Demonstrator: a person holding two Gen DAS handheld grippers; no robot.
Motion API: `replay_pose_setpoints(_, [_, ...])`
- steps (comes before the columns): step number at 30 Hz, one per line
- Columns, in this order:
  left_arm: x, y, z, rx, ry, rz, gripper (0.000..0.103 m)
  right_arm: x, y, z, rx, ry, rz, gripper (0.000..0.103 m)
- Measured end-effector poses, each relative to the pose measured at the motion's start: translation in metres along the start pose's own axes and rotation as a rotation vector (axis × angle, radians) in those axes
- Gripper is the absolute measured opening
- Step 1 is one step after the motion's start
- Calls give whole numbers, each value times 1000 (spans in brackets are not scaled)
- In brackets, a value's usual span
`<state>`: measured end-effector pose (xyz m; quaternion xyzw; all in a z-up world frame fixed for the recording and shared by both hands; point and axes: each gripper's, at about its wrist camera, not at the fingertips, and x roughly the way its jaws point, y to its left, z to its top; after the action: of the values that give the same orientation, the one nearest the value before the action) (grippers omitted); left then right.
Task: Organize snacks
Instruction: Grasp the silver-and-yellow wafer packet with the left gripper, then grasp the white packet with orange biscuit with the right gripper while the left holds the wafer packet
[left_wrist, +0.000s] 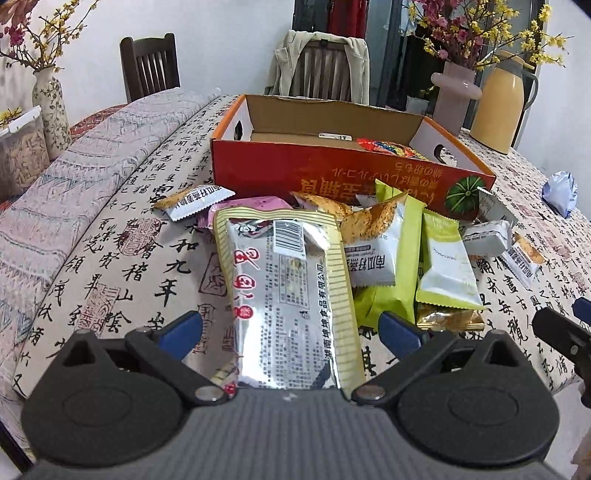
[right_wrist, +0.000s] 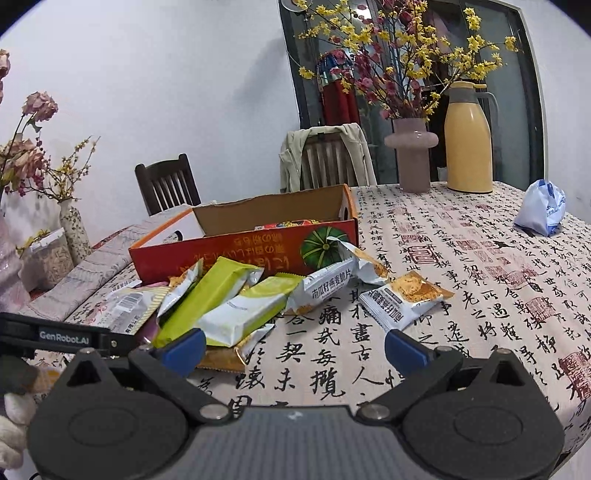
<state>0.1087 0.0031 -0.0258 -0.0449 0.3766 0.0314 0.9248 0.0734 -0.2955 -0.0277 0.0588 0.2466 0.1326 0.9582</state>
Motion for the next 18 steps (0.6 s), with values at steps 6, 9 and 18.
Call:
replay_pose_setpoints(6, [7,4,0,-22,30,-12,70,1,1,-1,0,7,2,103])
replay_pose_setpoints(9, [5,7,1,-33,16,-8,61,2,1,-2,-1,10,4,103])
replay_pose_setpoints(18, [-4,17,4,-57,-16,-22,47,2,1,-3,0,12,4,103])
